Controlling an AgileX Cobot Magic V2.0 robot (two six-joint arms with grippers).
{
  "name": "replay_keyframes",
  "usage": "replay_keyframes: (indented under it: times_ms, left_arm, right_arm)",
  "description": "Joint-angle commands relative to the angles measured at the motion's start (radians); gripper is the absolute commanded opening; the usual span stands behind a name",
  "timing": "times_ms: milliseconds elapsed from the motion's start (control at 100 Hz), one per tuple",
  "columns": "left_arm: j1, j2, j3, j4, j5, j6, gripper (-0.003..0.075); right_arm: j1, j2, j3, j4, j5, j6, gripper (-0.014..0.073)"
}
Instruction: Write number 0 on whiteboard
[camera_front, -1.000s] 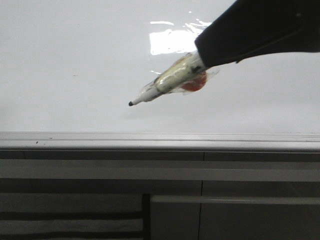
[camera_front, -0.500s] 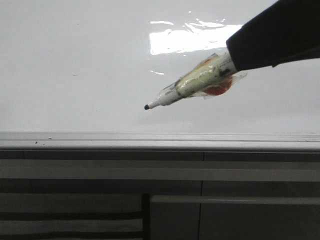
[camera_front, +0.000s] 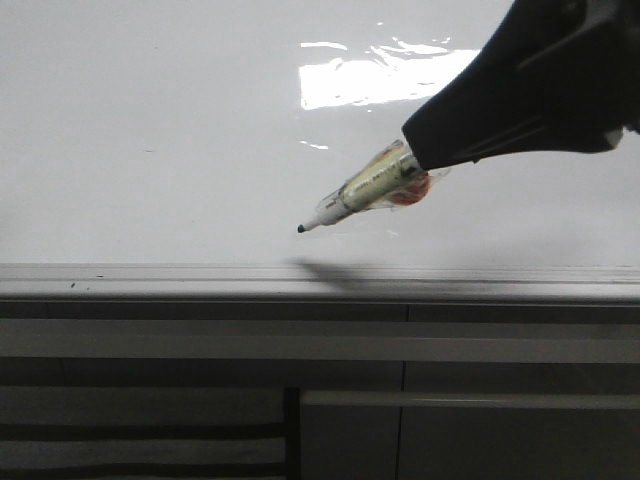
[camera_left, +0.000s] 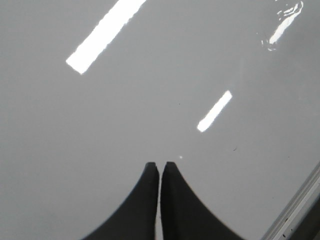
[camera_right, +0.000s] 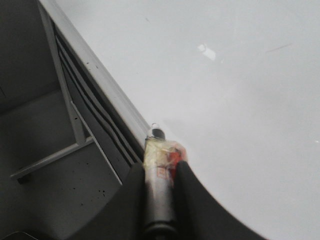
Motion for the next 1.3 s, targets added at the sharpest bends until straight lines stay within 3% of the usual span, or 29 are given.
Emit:
replay_keyframes:
  times_ms: [0,670,1060,1290]
  left_arm:
    - [-0.005,-0.002,-0.034,0.008,-0.041,-0.011,-0.002]
    - [-0.005,-0.002,-0.034,0.014,-0.041,-0.011,-0.002]
    - [-0.005,-0.002,-0.034,0.014,-0.045,-0.011,-0.002]
    - [-0.005,-0.002,-0.034,0.014,-0.047,-0.011,-0.002]
  right_arm:
    - [-0.027,0.01,-0.039,-0.01,-0.08,-0.005,-0.0048]
    - [-0.155,0.009,-0.089,-0.064,-0.171,-0.005,-0.0048]
    - [-0.211,-0.085,-0.089,-0.064,0.051,-0.005,-0.0047]
    - [-0.211,-0.085,-0.047,-0.053,0.085,-0.005,-0.0047]
